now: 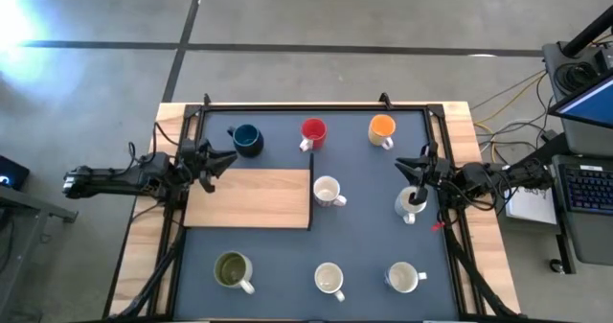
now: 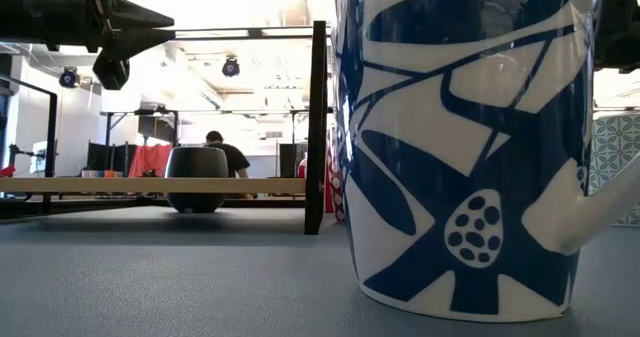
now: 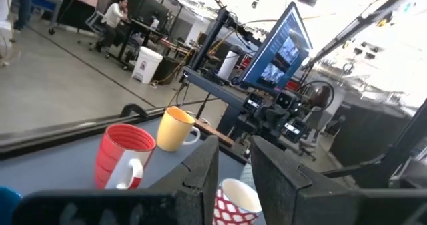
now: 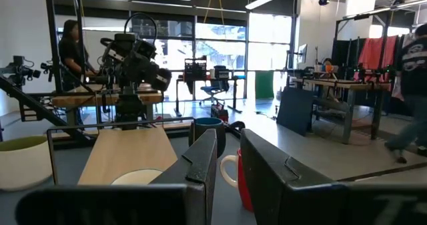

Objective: Place coffee mugs
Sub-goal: Put the black mug on the shelf

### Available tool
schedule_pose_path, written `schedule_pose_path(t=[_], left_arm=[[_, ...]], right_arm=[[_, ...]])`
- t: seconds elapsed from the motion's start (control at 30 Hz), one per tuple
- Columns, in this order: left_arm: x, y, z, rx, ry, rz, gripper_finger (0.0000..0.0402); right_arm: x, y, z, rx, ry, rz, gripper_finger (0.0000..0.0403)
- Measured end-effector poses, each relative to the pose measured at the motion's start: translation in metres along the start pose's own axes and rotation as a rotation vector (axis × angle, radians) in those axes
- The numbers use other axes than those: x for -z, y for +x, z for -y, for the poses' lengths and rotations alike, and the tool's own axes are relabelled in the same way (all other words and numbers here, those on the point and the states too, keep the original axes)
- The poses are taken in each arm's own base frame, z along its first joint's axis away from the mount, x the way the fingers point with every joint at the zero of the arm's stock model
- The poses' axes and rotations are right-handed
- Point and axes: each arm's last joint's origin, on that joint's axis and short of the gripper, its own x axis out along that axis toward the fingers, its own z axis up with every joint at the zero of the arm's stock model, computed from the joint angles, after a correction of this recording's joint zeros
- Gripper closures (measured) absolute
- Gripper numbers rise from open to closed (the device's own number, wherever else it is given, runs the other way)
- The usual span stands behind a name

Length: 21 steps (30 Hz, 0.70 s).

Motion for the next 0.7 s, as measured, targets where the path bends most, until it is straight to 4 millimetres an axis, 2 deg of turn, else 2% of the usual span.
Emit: schedule_pose_path(t=[0.2,0.47,0.7], left_arm=[[0.003,0.001,-0.001,-0.013,0.014,-0.029,0.0331],[0.026,0.013,-0.002,0.006,-0.024,-0.266,0.0331],[0.008,0.035,0.015,0.004,0.077,-0.321,0.0331]], right_arm=[[0.000,0.000,0.000,0.000,0.000,0.000,0.0344],[0.000,0.000,0.000,0.000,0.000,0.000,0.0344],[0.000,0.000,0.000,0.000,0.000,0.000,0.0344]])
